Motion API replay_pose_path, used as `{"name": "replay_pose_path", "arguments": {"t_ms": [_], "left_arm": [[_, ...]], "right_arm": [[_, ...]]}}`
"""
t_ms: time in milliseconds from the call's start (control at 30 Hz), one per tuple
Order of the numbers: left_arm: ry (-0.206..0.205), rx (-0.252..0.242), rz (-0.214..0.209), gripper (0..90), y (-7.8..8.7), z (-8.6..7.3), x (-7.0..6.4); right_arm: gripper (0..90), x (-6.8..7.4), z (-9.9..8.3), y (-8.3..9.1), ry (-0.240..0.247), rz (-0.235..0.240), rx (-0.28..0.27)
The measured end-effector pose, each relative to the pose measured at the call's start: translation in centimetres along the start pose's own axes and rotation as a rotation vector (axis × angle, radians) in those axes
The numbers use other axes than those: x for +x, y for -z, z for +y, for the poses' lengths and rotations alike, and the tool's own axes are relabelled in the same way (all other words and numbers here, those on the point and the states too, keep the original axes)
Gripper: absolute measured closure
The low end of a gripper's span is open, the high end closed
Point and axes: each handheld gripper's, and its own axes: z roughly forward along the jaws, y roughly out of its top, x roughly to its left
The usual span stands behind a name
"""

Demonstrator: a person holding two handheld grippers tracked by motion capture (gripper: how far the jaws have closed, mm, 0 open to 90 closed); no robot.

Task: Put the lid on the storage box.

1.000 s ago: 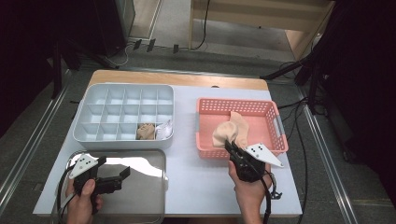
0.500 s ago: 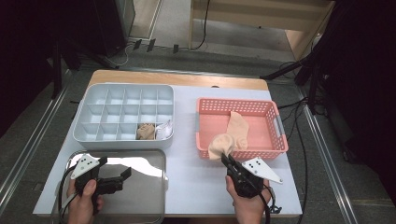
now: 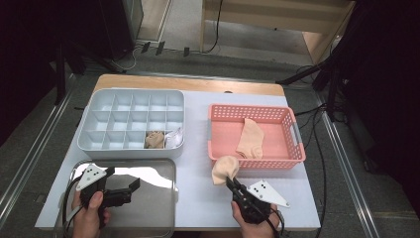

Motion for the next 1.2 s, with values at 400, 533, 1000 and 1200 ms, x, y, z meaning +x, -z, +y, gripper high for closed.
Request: {"name": "replay_pose_path", "arguments": {"t_ms": [400,533,1000,1200], "left_arm": [[-0.001,0.000,-0.004,0.0,0.0,0.0,0.0],[-0.004,0.001,-0.005,0.0,0.0,0.0,0.0],[-0.003,0.002,-0.003,0.0,0.1,0.0,0.0],[0.002,-0.001,-0.004,0.0,0.1,0.0,0.1]], "right_arm": [[85.7,0.8,-1.9,-0.8,-0.008,0.025,0.061],[85.6,1.4,-2.6,-0.9,0.003,0.037,0.079],[84.8,2.4,-3.9,-1.3,0.001,0.075,0.127],[55.3,1.8,-3.8,-1.1,-0.048,0.092,0.106]]}}
